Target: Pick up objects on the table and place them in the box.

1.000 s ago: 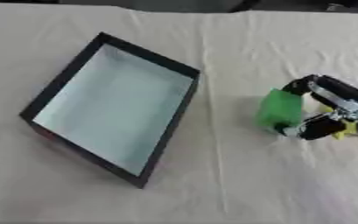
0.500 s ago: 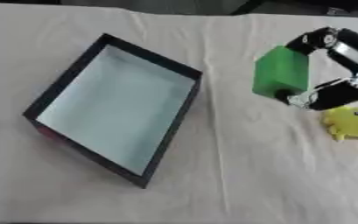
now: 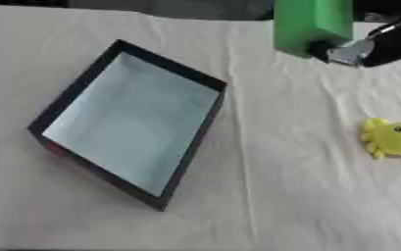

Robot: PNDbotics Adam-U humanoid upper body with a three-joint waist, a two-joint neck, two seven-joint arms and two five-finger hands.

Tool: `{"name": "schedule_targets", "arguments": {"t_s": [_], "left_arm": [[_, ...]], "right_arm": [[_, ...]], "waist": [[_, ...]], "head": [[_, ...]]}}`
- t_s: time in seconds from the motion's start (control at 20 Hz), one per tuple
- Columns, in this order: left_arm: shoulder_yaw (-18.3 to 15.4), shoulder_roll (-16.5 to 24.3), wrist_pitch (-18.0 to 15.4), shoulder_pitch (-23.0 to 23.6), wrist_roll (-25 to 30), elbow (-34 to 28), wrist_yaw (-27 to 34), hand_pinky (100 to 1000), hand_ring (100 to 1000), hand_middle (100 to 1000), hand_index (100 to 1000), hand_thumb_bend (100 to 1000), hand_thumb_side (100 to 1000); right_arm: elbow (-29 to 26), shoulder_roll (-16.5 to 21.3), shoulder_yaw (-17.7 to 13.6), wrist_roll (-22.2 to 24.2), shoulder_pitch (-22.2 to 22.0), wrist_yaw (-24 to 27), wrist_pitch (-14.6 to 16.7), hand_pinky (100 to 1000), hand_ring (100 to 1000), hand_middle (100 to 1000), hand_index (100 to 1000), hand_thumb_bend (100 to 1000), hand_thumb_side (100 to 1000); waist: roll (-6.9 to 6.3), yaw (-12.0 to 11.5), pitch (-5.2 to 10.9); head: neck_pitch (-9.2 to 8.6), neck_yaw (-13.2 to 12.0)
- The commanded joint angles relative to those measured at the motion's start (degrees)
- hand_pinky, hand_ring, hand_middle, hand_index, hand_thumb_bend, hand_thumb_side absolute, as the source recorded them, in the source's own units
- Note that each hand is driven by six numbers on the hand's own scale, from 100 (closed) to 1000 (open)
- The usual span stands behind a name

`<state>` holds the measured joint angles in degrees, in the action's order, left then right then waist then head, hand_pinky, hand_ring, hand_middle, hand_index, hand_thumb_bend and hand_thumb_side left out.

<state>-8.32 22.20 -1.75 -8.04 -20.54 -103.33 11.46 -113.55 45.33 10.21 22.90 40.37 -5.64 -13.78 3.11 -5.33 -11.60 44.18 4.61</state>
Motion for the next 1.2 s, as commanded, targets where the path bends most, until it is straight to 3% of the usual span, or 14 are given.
{"name": "schedule_targets", "arguments": {"t_s": [0.05, 0.4, 0.6, 1.0, 1.2], "left_arm": [[-0.2, 1.7, 0.0, -0.3, 0.0, -0.8, 0.0, 814, 607, 783, 793, 413, 683], [-0.3, 1.7, -0.1, -0.4, -0.2, -0.9, 0.0, 814, 607, 784, 793, 415, 682], [-0.3, 1.6, -0.1, -0.6, -0.4, -0.9, 0.1, 814, 607, 785, 794, 416, 682], [0.0, 1.0, 0.0, -1.3, -0.3, -0.9, 0.4, 815, 606, 786, 795, 417, 682], [-0.1, 0.7, 0.0, -1.6, -0.4, -0.9, 0.7, 815, 606, 787, 796, 415, 683]], "right_arm": [[-1.0, 0.6, 0.7, 2.0, 4.5, 2.0, -1.9, 875, 645, 444, 650, 248, 100], [-1.0, -5.7, 3.8, 6.1, 14.7, 2.1, -7.0, 875, 644, 446, 650, 251, 100], [0.7, -10.8, 5.9, 8.2, 19.5, 0.7, -8.2, 874, 644, 446, 650, 249, 100], [8.0, -22.3, 10.4, 10.8, 26.3, -7.1, -6.3, 869, 644, 446, 647, 270, 100], [12.9, -27.2, 12.3, 10.6, 27.3, -12.7, -4.5, 866, 641, 446, 645, 277, 100]], "waist": [[-0.13, -0.1, 1.29], [-0.07, -0.8, 1.35], [-0.08, -1.3, 1.29], [-0.16, -3.0, 0.90], [-0.23, -3.9, 0.65]], "head": [[-0.07, 0.1], [-0.07, 0.7], [-0.07, 1.4], [-0.07, 2.6], [-0.07, 3.3]]}}
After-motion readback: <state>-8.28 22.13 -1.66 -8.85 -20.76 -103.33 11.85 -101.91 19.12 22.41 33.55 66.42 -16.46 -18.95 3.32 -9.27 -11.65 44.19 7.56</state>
